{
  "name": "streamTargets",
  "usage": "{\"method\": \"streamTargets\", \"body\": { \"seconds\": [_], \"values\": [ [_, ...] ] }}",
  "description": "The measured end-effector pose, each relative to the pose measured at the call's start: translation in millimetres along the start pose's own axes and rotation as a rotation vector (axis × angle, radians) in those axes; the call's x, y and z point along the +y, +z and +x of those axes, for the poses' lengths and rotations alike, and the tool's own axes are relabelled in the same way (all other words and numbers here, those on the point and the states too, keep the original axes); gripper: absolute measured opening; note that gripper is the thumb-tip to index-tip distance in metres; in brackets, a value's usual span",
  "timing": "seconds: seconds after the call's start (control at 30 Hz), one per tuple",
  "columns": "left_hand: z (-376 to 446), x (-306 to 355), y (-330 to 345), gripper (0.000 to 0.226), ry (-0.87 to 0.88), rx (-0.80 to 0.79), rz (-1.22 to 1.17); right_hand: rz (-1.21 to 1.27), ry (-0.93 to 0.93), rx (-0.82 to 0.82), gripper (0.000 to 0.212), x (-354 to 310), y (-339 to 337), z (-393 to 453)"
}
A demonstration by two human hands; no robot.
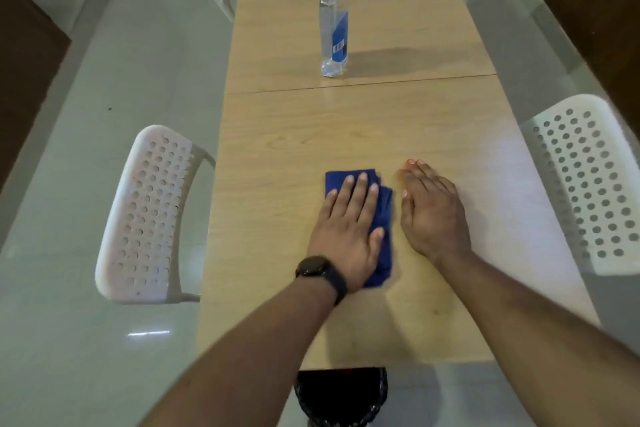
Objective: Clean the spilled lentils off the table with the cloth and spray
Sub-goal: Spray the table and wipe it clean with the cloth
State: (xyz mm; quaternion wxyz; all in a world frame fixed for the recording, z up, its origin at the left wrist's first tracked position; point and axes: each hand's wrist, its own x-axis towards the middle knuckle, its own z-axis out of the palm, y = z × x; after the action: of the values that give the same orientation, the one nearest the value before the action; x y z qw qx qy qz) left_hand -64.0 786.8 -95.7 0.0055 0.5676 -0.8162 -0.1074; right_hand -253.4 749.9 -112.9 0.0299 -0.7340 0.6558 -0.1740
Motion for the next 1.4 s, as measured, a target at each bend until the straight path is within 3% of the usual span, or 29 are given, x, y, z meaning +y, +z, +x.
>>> {"method": "streamTargets", "body": {
  "seconds": [0.1, 0.23, 0.33, 0.43, 0.53, 0.67, 0.8, 0.93, 1.1, 1.27, 1.4],
  "values": [
    [-36.5, -38.8, -0.5, 0.07, -0.054, 0.0, 0.018, 0.007, 0.02, -0.013, 0.052, -4.8, -1.8, -0.7],
    [-0.8, -54.1, -4.8, 0.074, -0.206, 0.057, 0.035, 0.0, 0.013, -0.028, 0.052, -4.8, -0.6, -1.2],
    [25.5, -21.1, 2.3, 0.074, -0.308, 0.086, 0.031, 0.067, 0.003, 0.011, 0.046, -1.5, 0.6, 0.0],
    [25.4, 28.5, 14.3, 0.073, -0.218, 0.092, 0.015, 0.285, 0.067, 0.055, 0.044, 3.3, -3.3, -0.4],
    [-16.6, 75.6, 27.6, 0.072, -0.18, 0.096, 0.017, 0.503, 0.155, 0.048, 0.041, 7.8, -15.4, -3.9],
    [-95.9, 91.5, 41.9, 0.07, -0.205, 0.096, 0.0, 0.489, 0.049, -0.051, 0.045, 16.9, -24.4, -32.3],
    [-155.1, 54.3, 44.1, 0.072, -0.397, 0.089, 0.017, 0.309, -0.14, -0.176, 0.049, 52.9, -39.4, -92.0],
    [-164.4, 26.1, 40.0, 0.074, -0.579, 0.118, 0.035, 0.186, -0.252, -0.199, 0.047, 83.2, -48.9, -117.1],
    [-127.2, 91.8, 46.6, 0.075, -0.952, 0.189, -0.048, 0.154, -0.257, -0.128, 0.046, 79.8, -44.2, -123.8],
    [-106.3, 177.7, 59.2, 0.077, -0.828, 0.205, -0.105, 0.16, -0.238, -0.138, 0.047, 78.0, -46.3, -122.2],
    [-128.5, 153.5, 67.5, 0.073, -0.658, 0.16, -0.055, 0.177, -0.262, -0.145, 0.045, 80.8, -46.1, -123.5]
  ]
}}
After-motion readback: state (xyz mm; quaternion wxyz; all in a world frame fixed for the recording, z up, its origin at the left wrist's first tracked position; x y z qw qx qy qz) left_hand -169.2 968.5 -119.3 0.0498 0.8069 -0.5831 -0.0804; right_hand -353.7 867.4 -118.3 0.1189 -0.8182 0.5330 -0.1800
